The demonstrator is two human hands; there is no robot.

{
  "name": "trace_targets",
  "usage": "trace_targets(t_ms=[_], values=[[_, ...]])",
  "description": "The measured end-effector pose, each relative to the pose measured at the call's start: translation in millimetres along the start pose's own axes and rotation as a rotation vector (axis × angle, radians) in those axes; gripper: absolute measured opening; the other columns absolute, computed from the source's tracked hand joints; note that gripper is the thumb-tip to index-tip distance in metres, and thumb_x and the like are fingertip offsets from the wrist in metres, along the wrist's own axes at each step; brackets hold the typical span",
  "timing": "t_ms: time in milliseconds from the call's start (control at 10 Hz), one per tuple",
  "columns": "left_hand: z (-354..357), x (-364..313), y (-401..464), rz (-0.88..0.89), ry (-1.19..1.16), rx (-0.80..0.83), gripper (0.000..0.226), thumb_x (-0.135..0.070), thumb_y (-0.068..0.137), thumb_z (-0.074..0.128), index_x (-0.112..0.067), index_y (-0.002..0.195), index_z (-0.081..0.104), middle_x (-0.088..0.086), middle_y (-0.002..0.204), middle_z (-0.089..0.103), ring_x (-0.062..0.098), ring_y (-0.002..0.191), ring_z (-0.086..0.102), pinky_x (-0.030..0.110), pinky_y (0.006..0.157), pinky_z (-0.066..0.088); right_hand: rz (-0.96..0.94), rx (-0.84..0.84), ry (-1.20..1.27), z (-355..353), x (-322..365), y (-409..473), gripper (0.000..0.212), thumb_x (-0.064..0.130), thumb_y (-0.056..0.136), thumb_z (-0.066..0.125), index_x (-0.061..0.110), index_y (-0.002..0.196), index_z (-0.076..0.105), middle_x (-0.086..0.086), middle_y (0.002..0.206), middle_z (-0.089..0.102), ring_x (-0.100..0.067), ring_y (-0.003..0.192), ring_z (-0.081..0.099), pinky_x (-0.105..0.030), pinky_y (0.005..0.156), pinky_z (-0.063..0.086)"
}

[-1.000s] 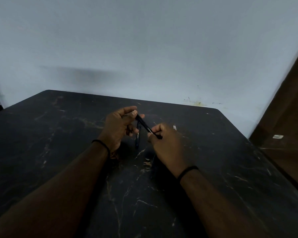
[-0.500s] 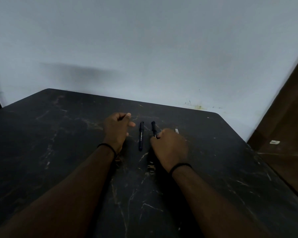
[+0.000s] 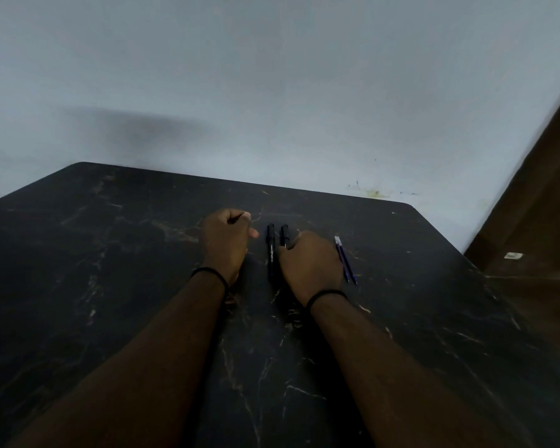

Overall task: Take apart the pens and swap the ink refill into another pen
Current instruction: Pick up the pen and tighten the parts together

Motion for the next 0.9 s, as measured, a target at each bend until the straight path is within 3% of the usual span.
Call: trace_targets(t_ms=[200, 600, 900], values=[[-0.1, -1.8, -2.8, -0.011, 0.010, 0.007, 0.010, -0.012, 0.097, 0.058, -0.007, 0.095, 0.067, 0.008, 0.069, 0.066, 0.016, 0.063, 0.058, 0.027, 0.061, 0.042, -0.024, 0.007, -0.008, 1.6, 1.2, 0.6, 0.032, 0.041, 0.085, 0.055, 0.011, 0.083, 0.066, -0.009, 0.087, 0.070, -0.031, 0.088, 0.066, -0.036, 0.075, 0.052], [-0.3, 1.4, -2.0, 0.010, 0.059, 0.008, 0.019, -0.015, 0.096, 0.060, -0.023, 0.079, 0.063, 0.006, 0.069, 0.069, 0.015, 0.064, 0.061, 0.032, 0.067, 0.046, -0.009, -0.023, 0.028, 4.1, -2.3, 1.3, 0.035, 0.047, 0.088, 0.054, 0.014, 0.089, 0.067, -0.006, 0.092, 0.071, -0.028, 0.091, 0.066, -0.032, 0.074, 0.047], [0.7, 3.2, -1.1, 0.003, 0.052, 0.019, 0.014, -0.016, 0.096, 0.059, -0.021, 0.083, 0.064, 0.005, 0.067, 0.068, 0.014, 0.062, 0.058, 0.033, 0.068, 0.044, 0.033, -0.011, 0.081, 1.1, -2.8, 0.4, 0.030, 0.039, 0.091, 0.047, 0.014, 0.087, 0.064, -0.007, 0.089, 0.070, -0.029, 0.087, 0.065, -0.039, 0.078, 0.054]])
Point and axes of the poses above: each hand's wrist, its own y-axis towards the middle knuckle, its own z-axis out of the palm, x = y × z, the point moved 4 cm from there along y, towards the middle knuckle
